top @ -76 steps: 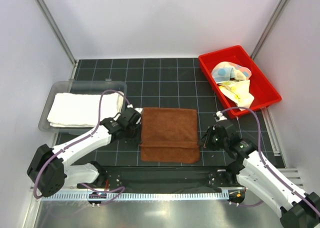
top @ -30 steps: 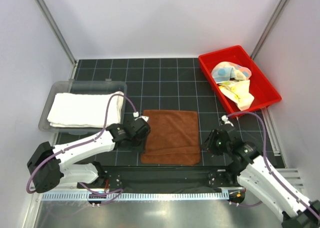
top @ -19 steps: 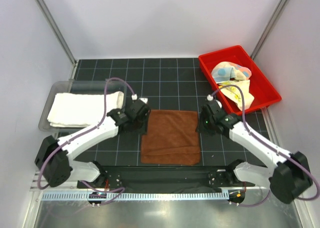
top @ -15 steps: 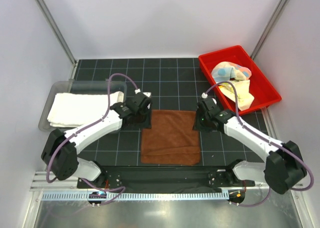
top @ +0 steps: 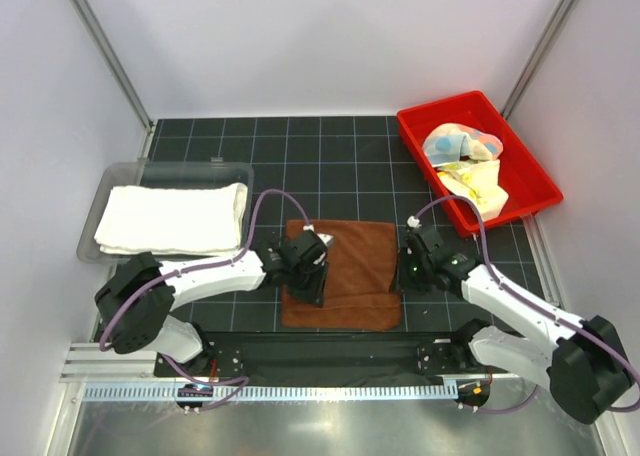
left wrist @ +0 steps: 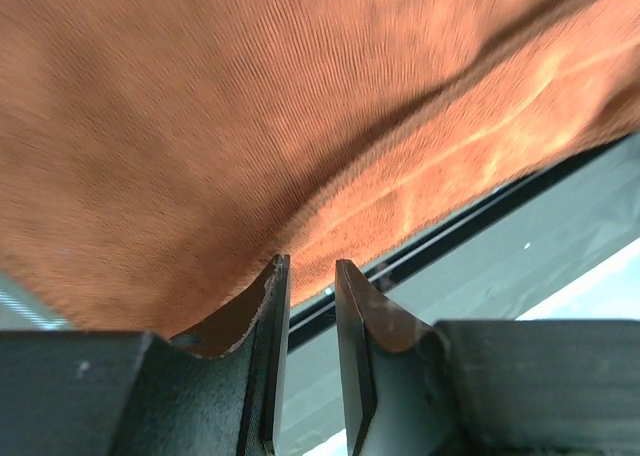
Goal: Fold and stack the towels
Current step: Fold the towel
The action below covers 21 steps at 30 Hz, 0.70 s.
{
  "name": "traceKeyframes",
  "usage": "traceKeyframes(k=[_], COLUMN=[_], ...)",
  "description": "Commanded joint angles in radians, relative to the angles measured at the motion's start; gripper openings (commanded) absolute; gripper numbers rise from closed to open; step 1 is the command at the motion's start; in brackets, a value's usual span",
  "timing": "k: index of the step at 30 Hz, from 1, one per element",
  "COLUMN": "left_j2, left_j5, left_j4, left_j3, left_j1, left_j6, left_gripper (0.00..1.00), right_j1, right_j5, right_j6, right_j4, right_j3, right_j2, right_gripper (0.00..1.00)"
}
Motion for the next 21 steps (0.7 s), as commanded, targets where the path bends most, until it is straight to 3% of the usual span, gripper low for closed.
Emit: traceKeyframes(k=[1,14,18,21], left_j2=[0.008,-0.115,-0.092,-0.022], left_j5=[-0.003,-0.044,-0.127,-0.158], left_j4=[0.085,0.083,0.024,0.017], left_j3=[-0.029,-0.086,0.002,0.081], left_j1=[-0.046,-0.097,-0.063,-0.046], left_j6=[-0.056,-0.116,-0.078,-0.049], left_gripper=[0.28,0.27,0.29,0.27], right_j1=[0.021,0.035,0.037,0.037], right_j5=[-0.032,0.017,0.053,0.097], right_j6=[0.046,0.171,0.149,0.1], right_j4=[-0.017,-0.095,-0.025,-0.001], right_j3=[-0.01,-0.036,0.006,0.069], right_j2=[-0.074,-0.261,-0.201,-0.066], right_gripper=[0.29,0.27,0.28,0.27])
